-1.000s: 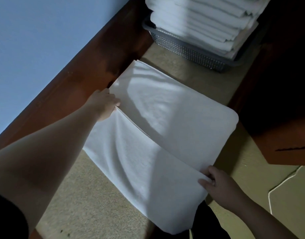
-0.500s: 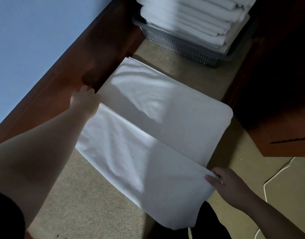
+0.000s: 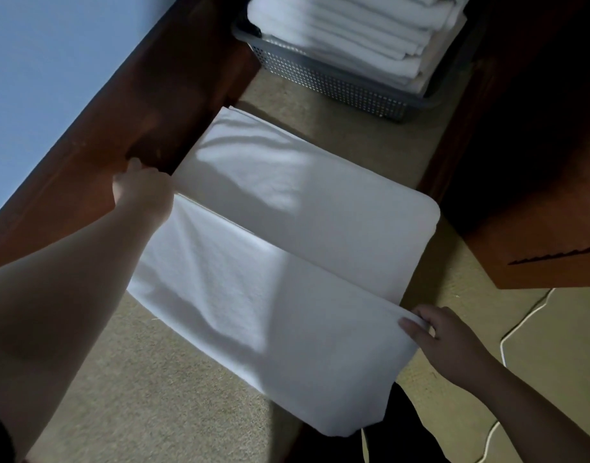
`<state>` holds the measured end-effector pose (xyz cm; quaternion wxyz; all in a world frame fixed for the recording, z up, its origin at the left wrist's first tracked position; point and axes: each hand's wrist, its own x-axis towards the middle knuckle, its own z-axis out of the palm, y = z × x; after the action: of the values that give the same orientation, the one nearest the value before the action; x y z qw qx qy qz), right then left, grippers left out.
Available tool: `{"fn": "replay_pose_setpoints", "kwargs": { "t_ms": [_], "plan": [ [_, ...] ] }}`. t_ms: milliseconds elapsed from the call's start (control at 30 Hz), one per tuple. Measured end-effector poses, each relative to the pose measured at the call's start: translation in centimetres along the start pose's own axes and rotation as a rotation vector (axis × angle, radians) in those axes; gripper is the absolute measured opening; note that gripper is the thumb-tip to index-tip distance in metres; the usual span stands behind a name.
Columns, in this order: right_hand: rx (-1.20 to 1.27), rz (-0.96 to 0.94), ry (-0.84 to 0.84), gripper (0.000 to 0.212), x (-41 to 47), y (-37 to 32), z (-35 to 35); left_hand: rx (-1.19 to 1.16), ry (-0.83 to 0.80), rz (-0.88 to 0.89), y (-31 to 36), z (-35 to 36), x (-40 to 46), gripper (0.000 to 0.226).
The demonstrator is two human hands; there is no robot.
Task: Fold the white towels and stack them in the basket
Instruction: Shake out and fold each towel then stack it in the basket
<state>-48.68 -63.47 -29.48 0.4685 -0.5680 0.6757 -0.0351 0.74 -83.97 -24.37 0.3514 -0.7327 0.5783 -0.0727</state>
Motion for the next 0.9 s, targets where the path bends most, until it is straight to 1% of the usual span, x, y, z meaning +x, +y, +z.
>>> {"fn": "replay_pose_setpoints", "kwargs": {
  "t_ms": [167,300,333,367,433,500,567,600,667,767,867,900],
  "plan": [
    [-0.035,0.022,-0.07,0.02,0.7,0.5,0.5,-0.018,0.012,-0.005,0.6,0.3,0.8,0.028],
    [-0.078,0.021,-0.101,0.016,0.5,0.4,0.3,-0.083,-0.004,0.02,0.9,0.9,1.3,0.035],
    [-0.05,0.021,-0.078,0.014,0.6,-0.1,-0.1,-0.108,-0.007,0.037,1.2,0.5,1.5,0.04],
    [0.002,0.03,-0.03,0.017,1.1,-0.6,-0.7,-0.146,-0.02,0.066,1.8,-0.4,1.6,0.048],
    [0.073,0.044,0.142,0.042,2.9,-2.1,-2.2,-0.227,-0.017,0.188,4.1,-3.1,2.0,0.067],
    [0.083,0.046,0.323,0.064,5.5,-4.3,-4.1,-0.268,0.064,0.388,7.6,-6.6,2.4,0.083],
    [0.079,0.055,0.401,0.079,8.4,-6.3,-6.1,-0.267,0.142,0.571,11.8,-9.6,2.6,0.09],
    [0.057,0.08,0.392,0.084,10.0,-6.8,-6.8,-0.234,0.172,0.63,13.8,-10.7,2.6,0.09],
    [0.004,0.149,0.328,0.09,12.7,-6.7,-7.6,-0.152,0.195,0.684,16.9,-11.8,2.8,0.086],
    [-0.047,0.206,0.266,0.086,14.6,-5.6,-7.9,-0.108,0.183,0.72,19.0,-12.6,3.5,0.081],
    [-0.103,0.209,0.31,0.086,14.9,-4.7,-8.1,-0.029,0.179,0.704,18.8,-13.7,4.5,0.076],
    [-0.116,0.205,0.321,0.083,14.8,-4.6,-8.4,0.007,0.162,0.688,18.6,-14.0,4.7,0.076]
  ]
}}
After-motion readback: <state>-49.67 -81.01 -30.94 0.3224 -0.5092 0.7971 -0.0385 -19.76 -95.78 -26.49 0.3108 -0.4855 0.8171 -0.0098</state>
